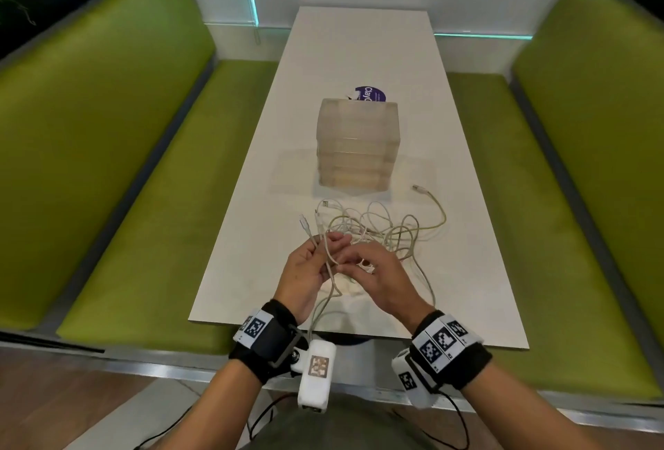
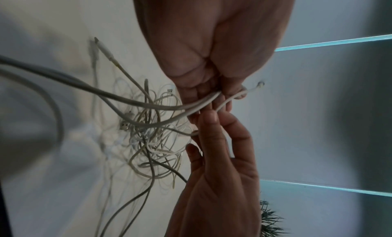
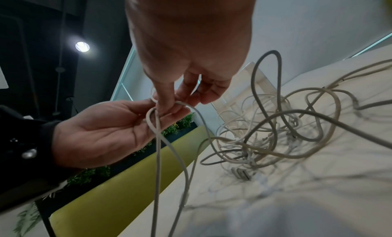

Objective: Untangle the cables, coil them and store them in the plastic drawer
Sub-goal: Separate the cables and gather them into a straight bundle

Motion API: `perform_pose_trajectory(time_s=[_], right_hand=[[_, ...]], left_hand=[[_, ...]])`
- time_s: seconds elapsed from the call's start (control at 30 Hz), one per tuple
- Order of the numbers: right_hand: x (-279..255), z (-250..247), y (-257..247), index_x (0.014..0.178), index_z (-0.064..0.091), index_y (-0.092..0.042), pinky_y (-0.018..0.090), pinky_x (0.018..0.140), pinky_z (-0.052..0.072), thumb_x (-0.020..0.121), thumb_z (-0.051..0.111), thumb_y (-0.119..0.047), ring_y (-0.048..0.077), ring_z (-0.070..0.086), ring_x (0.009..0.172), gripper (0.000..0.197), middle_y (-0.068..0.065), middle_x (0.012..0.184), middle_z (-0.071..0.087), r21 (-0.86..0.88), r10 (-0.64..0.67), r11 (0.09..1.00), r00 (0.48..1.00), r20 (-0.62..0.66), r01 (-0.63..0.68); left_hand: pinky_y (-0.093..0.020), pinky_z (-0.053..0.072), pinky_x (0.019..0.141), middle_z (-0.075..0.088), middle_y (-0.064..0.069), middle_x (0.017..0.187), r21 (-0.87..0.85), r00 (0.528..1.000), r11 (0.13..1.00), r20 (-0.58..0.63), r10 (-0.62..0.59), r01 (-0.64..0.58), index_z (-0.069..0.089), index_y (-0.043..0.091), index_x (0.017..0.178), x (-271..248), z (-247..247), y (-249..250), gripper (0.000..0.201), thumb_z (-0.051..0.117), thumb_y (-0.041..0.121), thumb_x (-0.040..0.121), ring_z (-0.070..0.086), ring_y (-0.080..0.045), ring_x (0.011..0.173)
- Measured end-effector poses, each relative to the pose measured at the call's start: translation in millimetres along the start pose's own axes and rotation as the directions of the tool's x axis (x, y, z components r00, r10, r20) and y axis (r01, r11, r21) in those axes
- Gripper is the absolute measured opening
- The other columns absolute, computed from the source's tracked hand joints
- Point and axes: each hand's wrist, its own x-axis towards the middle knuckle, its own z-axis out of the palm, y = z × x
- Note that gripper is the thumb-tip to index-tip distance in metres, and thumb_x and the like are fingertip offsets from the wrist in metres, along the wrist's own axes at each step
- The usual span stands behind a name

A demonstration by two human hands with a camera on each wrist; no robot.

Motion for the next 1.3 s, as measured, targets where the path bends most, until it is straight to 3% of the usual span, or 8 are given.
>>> perform_pose_trajectory(time_s=[0.1,0.27,0.6,0.9,1.0,1.1,1.2,1.3], right_hand=[[1.0,2.4,-3.6,0.087,0.070,-0.021,0.026,0.077,0.048,0.083,0.070,-0.013,0.011,0.062,0.087,0.009,-0.016,0.094,0.069,0.081,0.016,0.997,0.999,-0.048,-0.012],[1.1,9.6,-13.4,0.084,0.066,-0.019,0.032,0.067,0.048,0.086,0.068,-0.014,0.016,0.060,0.074,0.006,-0.006,0.080,0.067,0.183,0.091,0.981,0.986,-0.137,-0.065],[-0.1,8.6,-9.3,0.084,0.056,-0.018,0.029,0.059,0.046,0.090,0.062,-0.011,0.010,0.055,0.068,0.011,-0.003,0.076,0.060,0.313,0.257,0.936,0.919,-0.297,-0.161],[-4.2,11.6,-4.9,0.079,0.061,-0.019,0.024,0.062,0.043,0.084,0.067,-0.012,0.011,0.053,0.066,0.011,-0.006,0.072,0.060,0.120,0.098,0.988,0.994,-0.041,-0.093],[-2.4,9.2,-5.8,0.088,0.062,-0.022,0.020,0.064,0.041,0.087,0.066,-0.017,0.004,0.049,0.066,0.006,-0.008,0.072,0.058,0.120,0.123,0.984,0.991,0.046,-0.128],[4.9,7.6,0.2,0.092,0.059,-0.023,0.023,0.066,0.039,0.093,0.057,-0.035,0.002,0.046,0.070,0.012,-0.017,0.074,0.053,-0.161,0.089,0.985,0.982,0.167,-0.062],[19.3,1.6,21.4,0.081,0.055,-0.019,0.033,0.067,0.038,0.096,0.049,-0.039,0.012,0.045,0.077,0.026,-0.010,0.079,0.047,-0.436,0.133,0.900,0.941,0.312,0.017],[33.8,-4.8,33.9,0.084,0.057,-0.014,0.034,0.069,0.039,0.099,0.045,-0.036,0.016,0.048,0.079,0.029,-0.006,0.085,0.045,-0.469,0.188,0.883,0.928,0.323,-0.016]], left_hand=[[-0.035,0.049,0.098,0.066,-0.015,0.121,-0.106,0.999,0.994,0.030,-0.027,0.031,0.057,0.000,0.116,-0.1,-0.1,2.2,0.030,0.051,0.018,0.092,0.063,-0.024,0.112],[-0.029,0.055,0.089,0.065,-0.017,0.122,-0.289,0.999,0.956,0.039,-0.031,0.041,0.057,0.000,0.114,0.6,0.2,1.8,0.026,0.045,0.013,0.094,0.065,-0.022,0.108],[-0.036,0.046,0.102,0.065,-0.019,0.121,-0.238,0.999,0.971,0.031,-0.028,0.035,0.054,-0.004,0.119,2.8,1.7,-0.2,0.032,0.039,0.016,0.100,0.061,-0.027,0.117],[-0.031,0.050,0.096,0.068,-0.011,0.119,-0.147,0.999,0.989,0.030,0.013,-0.008,0.058,0.003,0.114,3.1,6.8,3.1,0.028,0.040,0.020,0.100,0.063,-0.020,0.113],[-0.028,0.054,0.084,0.074,-0.012,0.097,-0.127,1.000,0.992,-0.007,0.013,-0.013,0.059,0.005,0.099,2.4,6.3,4.4,0.024,0.040,0.020,0.099,0.067,-0.021,0.105],[-0.028,0.052,0.083,0.062,-0.006,0.064,-0.097,0.999,0.994,-0.033,0.039,-0.042,0.055,0.008,0.088,1.4,4.1,9.4,0.026,0.037,0.020,0.101,0.068,-0.024,0.104],[-0.030,0.053,0.085,0.048,0.002,0.051,-0.095,0.993,0.990,-0.068,0.097,-0.103,0.051,0.010,0.086,1.7,2.1,22.6,0.027,0.032,0.020,0.103,0.071,-0.021,0.082],[-0.030,0.053,0.070,0.038,0.005,0.047,-0.124,0.982,0.978,-0.105,0.155,-0.167,0.050,0.009,0.083,1.5,-1.0,38.7,0.028,0.032,0.016,0.103,0.049,-0.012,0.048]])
